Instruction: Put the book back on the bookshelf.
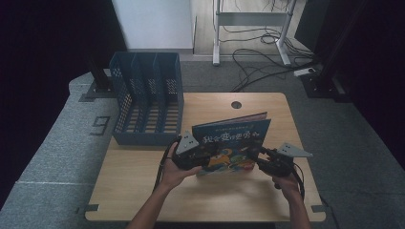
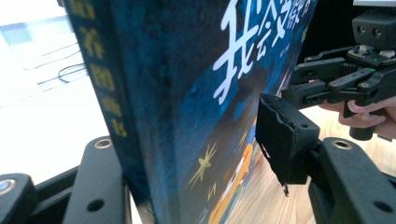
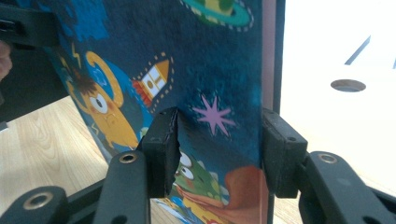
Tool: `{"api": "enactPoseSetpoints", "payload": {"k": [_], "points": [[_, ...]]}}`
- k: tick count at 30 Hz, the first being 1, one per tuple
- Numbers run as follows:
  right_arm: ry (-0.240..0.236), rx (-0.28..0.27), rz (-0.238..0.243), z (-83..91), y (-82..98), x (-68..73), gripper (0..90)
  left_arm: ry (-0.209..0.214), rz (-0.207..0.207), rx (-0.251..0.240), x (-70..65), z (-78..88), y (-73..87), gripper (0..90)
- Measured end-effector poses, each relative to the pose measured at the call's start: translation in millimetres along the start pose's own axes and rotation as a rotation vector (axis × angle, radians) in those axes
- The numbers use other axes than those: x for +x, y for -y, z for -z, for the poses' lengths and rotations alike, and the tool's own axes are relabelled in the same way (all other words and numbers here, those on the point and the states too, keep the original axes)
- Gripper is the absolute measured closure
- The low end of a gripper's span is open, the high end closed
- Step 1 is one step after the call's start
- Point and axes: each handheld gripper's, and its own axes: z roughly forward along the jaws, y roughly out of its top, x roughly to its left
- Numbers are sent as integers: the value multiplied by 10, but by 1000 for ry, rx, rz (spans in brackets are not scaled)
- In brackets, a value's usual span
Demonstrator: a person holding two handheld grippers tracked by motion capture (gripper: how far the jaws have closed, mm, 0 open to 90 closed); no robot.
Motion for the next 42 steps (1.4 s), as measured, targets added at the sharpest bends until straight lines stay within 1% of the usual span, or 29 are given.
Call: {"api": "enactPoseSetpoints", "payload": {"k": [3, 6, 9, 12, 16, 21, 26, 27, 31, 36, 39, 40, 42], "points": [[10, 9, -5, -12, 20, -14, 512, -18, -6, 2, -7, -12, 3, 424], [9, 8, -13, -17, 26, -17, 512, -23, -5, -3, -7, -17, 4, 421], [9, 7, -13, -17, 28, -18, 514, -24, -1, -19, -1, -25, 7, 430], [9, 6, -12, -19, 31, -22, 517, -29, -6, -27, 0, -28, 10, 426], [9, 5, -10, -15, 34, -22, 519, -14, -9, -39, 11, -26, 12, 436], [6, 6, -4, -10, 36, -24, 521, -2, -1, -43, 17, -21, 8, 441], [4, 7, -2, -7, 37, -24, 518, 34, 8, -58, 24, -2, -1, 457], [4, 6, -4, -4, 37, -23, 517, 38, 3, -59, 15, 2, -3, 465], [3, 6, -9, 7, 42, -34, 511, 23, -24, -65, -22, 3, -2, 471], [7, 9, -14, 18, 49, -56, 501, 19, -58, -75, -59, -1, 1, 498], [15, 19, -2, 20, 59, -62, 501, 11, -67, -81, -76, -4, -2, 493], [16, 20, 0, 20, 60, -60, 501, 12, -66, -84, -77, -4, -4, 492], [16, 21, 1, 19, 62, -58, 498, 45, -51, -87, -65, -8, -12, 501]]}}
